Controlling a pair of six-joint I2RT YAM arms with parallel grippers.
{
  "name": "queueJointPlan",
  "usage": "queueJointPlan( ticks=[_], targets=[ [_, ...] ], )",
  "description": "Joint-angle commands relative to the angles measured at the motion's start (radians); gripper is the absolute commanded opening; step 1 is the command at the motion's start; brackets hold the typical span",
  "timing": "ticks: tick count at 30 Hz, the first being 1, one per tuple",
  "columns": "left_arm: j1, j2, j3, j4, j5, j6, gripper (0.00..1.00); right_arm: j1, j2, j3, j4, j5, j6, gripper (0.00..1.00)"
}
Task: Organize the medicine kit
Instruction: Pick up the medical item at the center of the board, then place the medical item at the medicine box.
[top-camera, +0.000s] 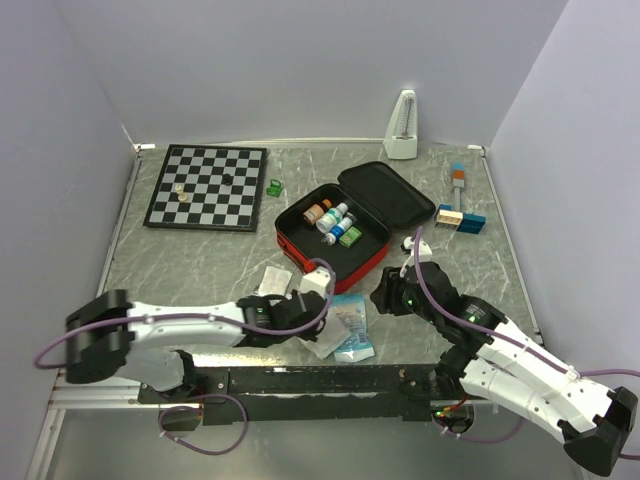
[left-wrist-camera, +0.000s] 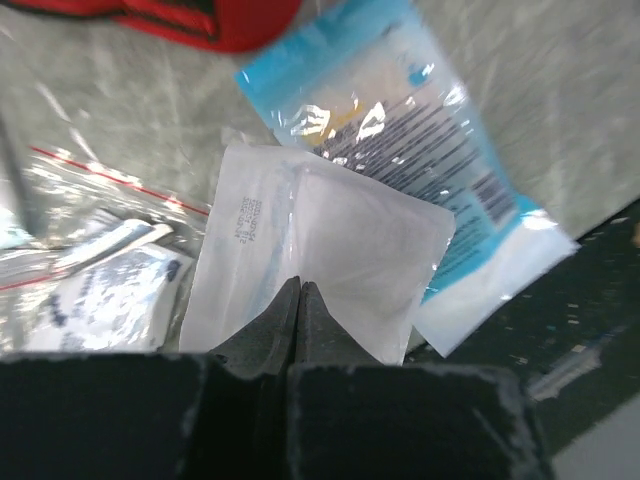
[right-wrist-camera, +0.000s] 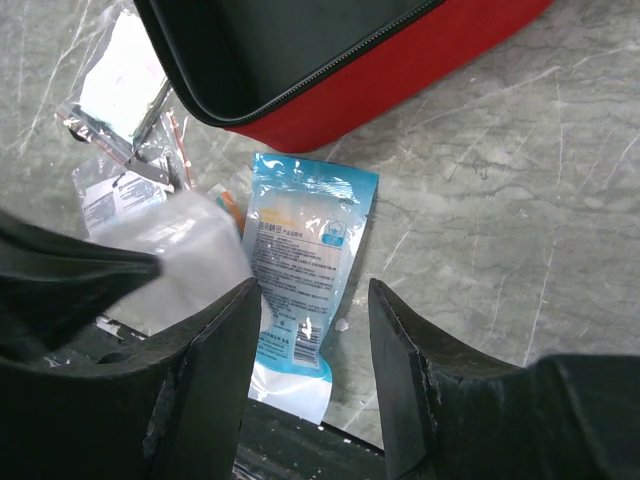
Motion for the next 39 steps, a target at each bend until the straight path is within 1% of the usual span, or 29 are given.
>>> queueJointPlan(
  ticks=[1, 5, 8, 11, 13, 15, 17, 19, 24, 29, 34, 39],
  targets=[
    [0.000, -0.163, 0.063, -0.066, -0.094, 0.026, 0.01, 0.007, -0.006, 0.038, 0.021, 0.018, -0.005, 0.54],
    [0.006, -0.208, 0.147, -0.119, -0.153, 0.080, 0.01, 0.009, -0.003, 0.047, 0.018, 0.017, -0.007, 0.54],
    [0.054, -0.208, 0.201, -0.124, -0.189, 0.137, 0.01, 0.007, -0.014, 0.055, 0.011, 0.026, -0.013, 0.54],
    [0.179, -0.187, 0.241, -0.098, -0.163, 0.169, 0.01, 0.007, -0.019, 0.084, -0.002, 0.040, -0.030, 0.54],
    [0.276, -0.145, 0.282, -0.060, -0.147, 0.206, 0.01, 0.007, -0.008, 0.101, -0.009, 0.047, -0.042, 0.54],
    [0.365, -0.090, 0.322, -0.017, -0.099, 0.245, 0.01, 0.007, 0.006, 0.111, -0.005, 0.049, -0.053, 0.54],
    [0.422, -0.006, 0.372, 0.017, -0.077, 0.284, 0.01, 0.007, 0.020, 0.121, -0.007, 0.050, -0.062, 0.54],
    [0.448, 0.088, 0.434, 0.041, -0.054, 0.327, 0.01, 0.009, 0.032, 0.134, -0.010, 0.052, -0.068, 0.54],
    [0.457, 0.342, 0.610, 0.068, 0.006, 0.388, 0.01, 0.007, 0.032, 0.173, -0.022, 0.057, -0.088, 0.55],
    [0.462, 0.479, 0.718, 0.097, 0.086, 0.398, 0.01, 0.009, 0.026, 0.202, -0.047, 0.064, -0.097, 0.55],
    [0.462, 0.533, 0.721, 0.166, 0.173, 0.402, 0.01, 0.007, 0.017, 0.211, -0.062, 0.072, -0.099, 0.55],
    [0.442, 0.545, 0.673, 0.235, 0.236, 0.393, 0.01, 0.009, 0.015, 0.202, -0.064, 0.078, -0.093, 0.55]
  ],
)
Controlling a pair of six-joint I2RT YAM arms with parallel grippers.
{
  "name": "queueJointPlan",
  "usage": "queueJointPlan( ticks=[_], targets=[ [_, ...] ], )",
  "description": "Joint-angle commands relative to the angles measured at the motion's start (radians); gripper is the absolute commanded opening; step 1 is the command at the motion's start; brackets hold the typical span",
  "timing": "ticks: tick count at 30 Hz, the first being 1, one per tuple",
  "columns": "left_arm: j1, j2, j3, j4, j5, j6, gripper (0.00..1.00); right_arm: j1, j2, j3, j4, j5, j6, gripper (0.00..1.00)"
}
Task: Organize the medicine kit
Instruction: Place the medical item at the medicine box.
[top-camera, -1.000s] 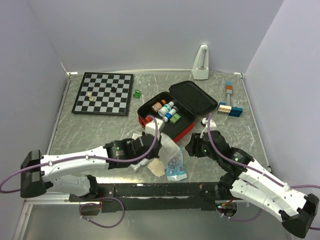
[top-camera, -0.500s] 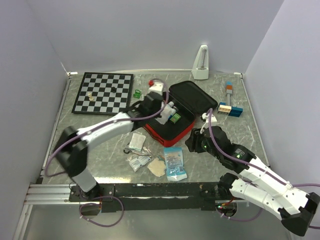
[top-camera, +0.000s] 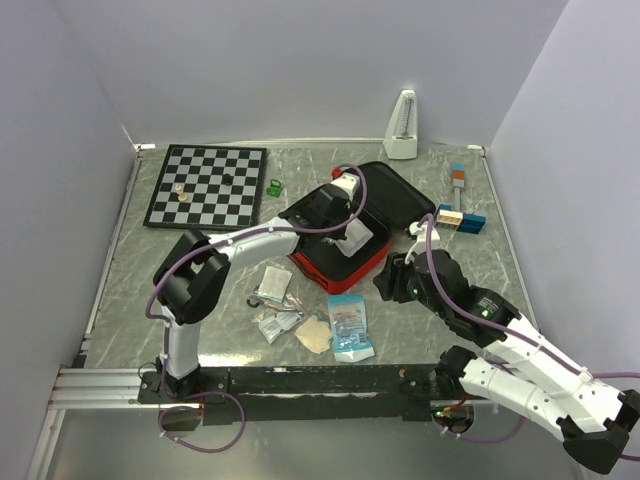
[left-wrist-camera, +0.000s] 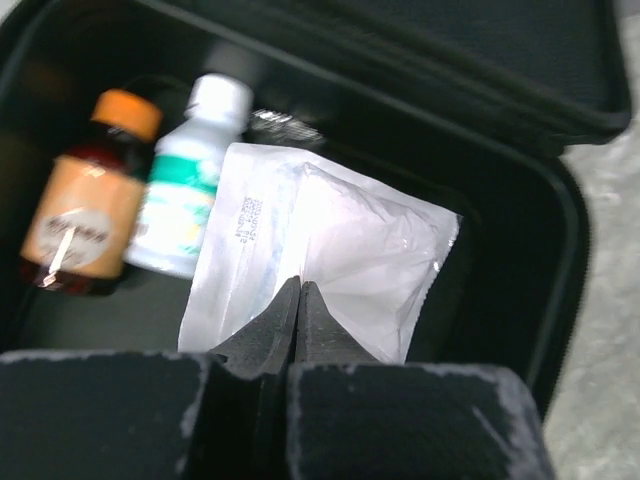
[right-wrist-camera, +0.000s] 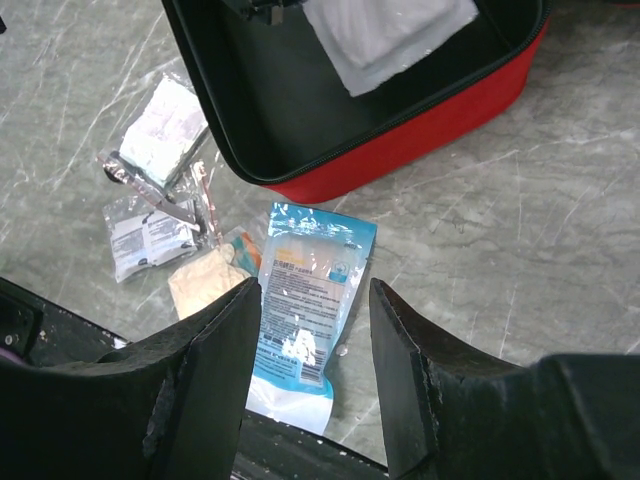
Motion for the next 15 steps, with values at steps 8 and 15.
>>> queueJointPlan(
  ticks=[8, 15],
  targets=[
    [-0.054, 0.107, 0.069, 0.125, 0.147, -0.009, 0.01, 0.007, -0.003, 0.023, -0.005, 0.020, -0.001, 0.55],
    [-0.055, 0.174, 0.089, 0.122, 0.196, -0.044, 0.01, 0.009, -0.012, 0.011, -0.014, 0.027, 0.000, 0.55]
  ],
)
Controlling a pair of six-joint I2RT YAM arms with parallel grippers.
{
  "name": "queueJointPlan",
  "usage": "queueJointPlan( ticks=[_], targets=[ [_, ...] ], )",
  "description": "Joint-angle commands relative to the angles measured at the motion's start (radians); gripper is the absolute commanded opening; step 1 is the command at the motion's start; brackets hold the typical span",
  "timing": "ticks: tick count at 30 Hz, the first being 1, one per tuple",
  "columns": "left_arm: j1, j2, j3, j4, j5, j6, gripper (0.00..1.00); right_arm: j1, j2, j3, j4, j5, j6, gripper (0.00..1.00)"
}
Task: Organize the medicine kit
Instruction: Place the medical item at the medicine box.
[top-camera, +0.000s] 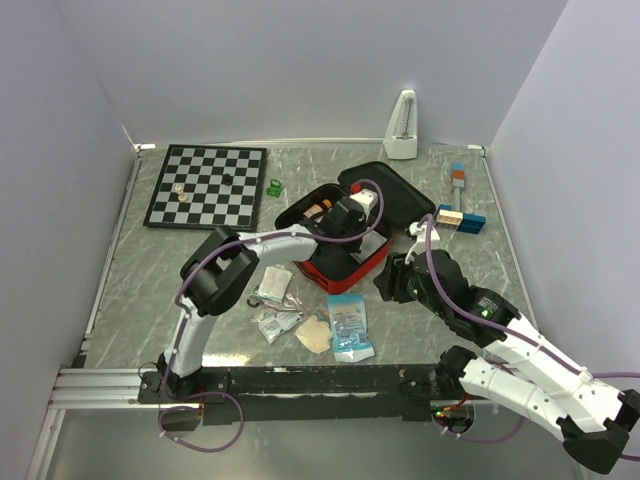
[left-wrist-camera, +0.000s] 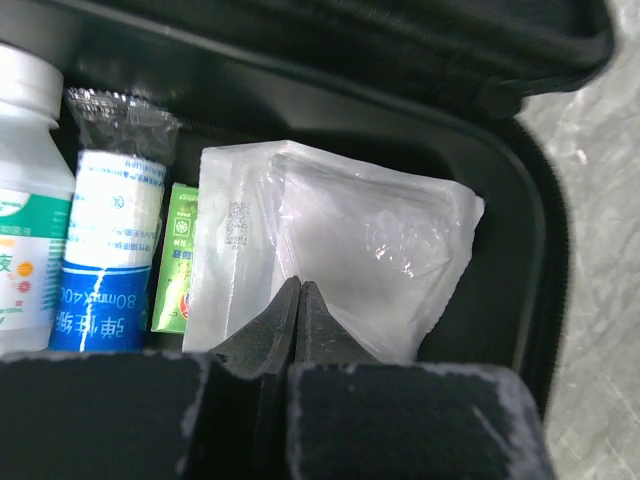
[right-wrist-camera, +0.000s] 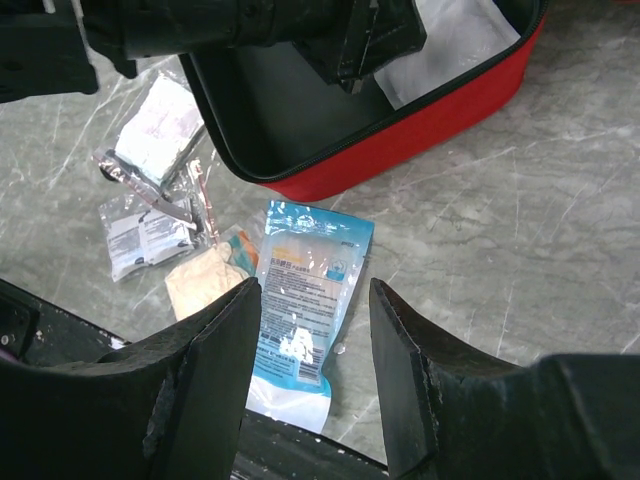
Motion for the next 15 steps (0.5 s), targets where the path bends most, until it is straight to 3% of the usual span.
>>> queueJointPlan(
  ticks=[1, 6, 7, 9, 11, 15],
  targets=[
    [-0.008, 0.015, 0.031, 0.032, 0.088, -0.042, 0.01, 0.009, -0.014, 0.010, -0.007, 0.022, 0.000, 0.55],
    [-0.007, 0.017, 0.037, 0.005, 0.122, -0.050, 0.01, 0.007, -0.012, 0.004, -0.007, 0.020, 0.004, 0.55],
    [-0.007, 0.000, 0.025, 0.010, 0.120, -0.053, 0.07, 0.009, -0.014, 0.002, -0.004, 0.020, 0.006, 0.55],
    [-0.008, -0.044, -0.012, 0.048, 0.110, -0.050, 0.33, 0.009, -0.017, -0.002, 0.000, 0.017, 0.009, 0.55],
    [-0.005, -0.089, -0.047, 0.076, 0.097, -0.050, 0.50, 0.007, -0.025, -0.005, 0.001, 0.025, 0.015, 0.55],
    [-0.002, -0.155, -0.075, 0.087, 0.079, -0.054, 0.68, 0.007, -0.031, -0.004, 0.000, 0.028, 0.017, 0.55]
  ],
)
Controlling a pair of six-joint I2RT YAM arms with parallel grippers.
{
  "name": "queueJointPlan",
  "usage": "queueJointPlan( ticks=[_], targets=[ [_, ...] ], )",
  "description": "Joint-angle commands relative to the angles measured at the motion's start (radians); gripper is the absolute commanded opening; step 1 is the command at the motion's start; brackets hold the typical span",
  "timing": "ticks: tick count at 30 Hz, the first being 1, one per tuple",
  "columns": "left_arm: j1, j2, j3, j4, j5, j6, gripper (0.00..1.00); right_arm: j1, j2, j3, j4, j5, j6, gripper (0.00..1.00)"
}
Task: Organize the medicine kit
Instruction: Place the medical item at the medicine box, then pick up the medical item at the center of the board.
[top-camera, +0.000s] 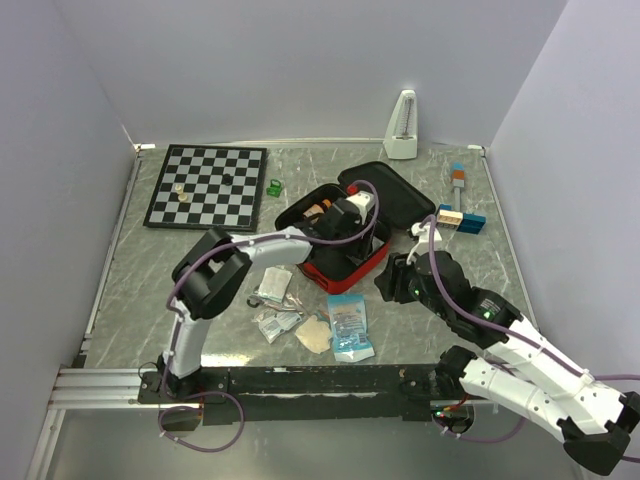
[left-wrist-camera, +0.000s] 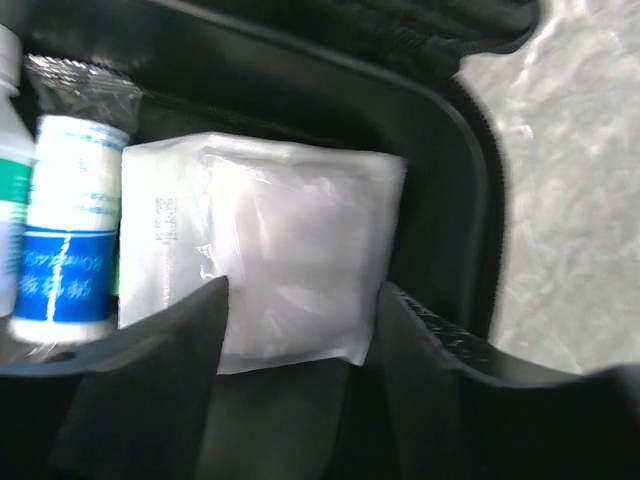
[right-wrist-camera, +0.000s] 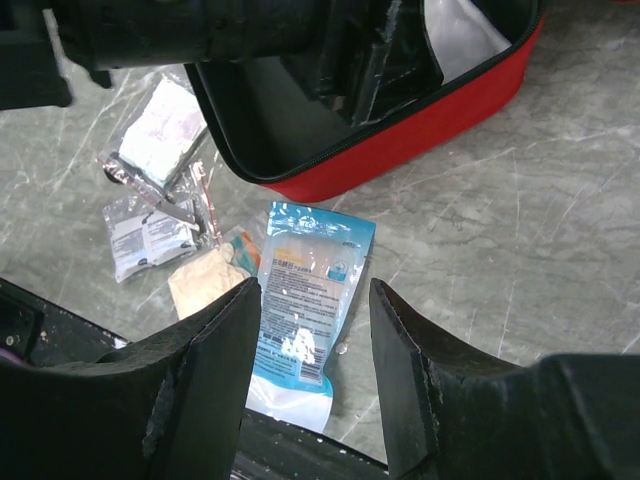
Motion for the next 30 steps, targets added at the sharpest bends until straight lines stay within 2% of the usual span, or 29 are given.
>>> queueJointPlan(
  ticks=[1, 4, 5, 7, 8, 11, 15, 19, 22, 26, 30],
  targets=[
    [-0.005, -0.137, -0.021, 0.065, 0.014, -0.014, 0.70, 0.009, -0.024, 0.000, -0.001, 0.026, 0.013, 0.55],
    [-0.003, -0.226, -0.050, 0.080, -0.028, -0.020, 0.82, 0.009, -0.030, 0.000, -0.005, 0.025, 0.015, 0.55],
    [-0.003, -0.262, -0.064, 0.092, -0.042, -0.023, 0.92, 0.009, -0.032, -0.002, -0.005, 0.022, 0.016, 0.55],
    [-0.003, -0.321, -0.088, 0.115, -0.050, -0.019, 0.99, 0.009, -0.035, -0.005, -0.004, 0.017, 0.019, 0.55],
    [-0.003, -0.343, -0.090, 0.115, -0.050, -0.017, 0.97, 0.009, -0.036, -0.008, -0.002, 0.015, 0.021, 0.55],
    [-0.005, -0.406, -0.096, 0.079, -0.065, -0.026, 0.96, 0.007, -0.035, -0.012, -0.002, 0.006, 0.025, 0.55],
    [-0.011, -0.533, -0.220, 0.014, -0.121, -0.107, 0.96, 0.009, -0.039, -0.044, 0.008, 0.002, 0.025, 0.55],
    [-0.097, -0.680, -0.410, -0.096, -0.365, -0.224, 0.96, 0.007, -0.013, -0.078, 0.039, -0.023, 0.031, 0.55],
    [-0.167, -0.794, -0.548, -0.190, -0.515, -0.370, 0.96, 0.009, 0.017, -0.098, 0.067, -0.050, 0.036, 0.55],
    [-0.170, -1.018, -0.761, -0.180, -0.501, -0.561, 0.96, 0.009, 0.048, -0.133, 0.099, -0.089, 0.050, 0.56],
    [-0.166, -1.231, -0.944, -0.115, -0.457, -0.651, 0.96, 0.010, 0.086, -0.199, 0.166, -0.167, 0.097, 0.58]
  ],
)
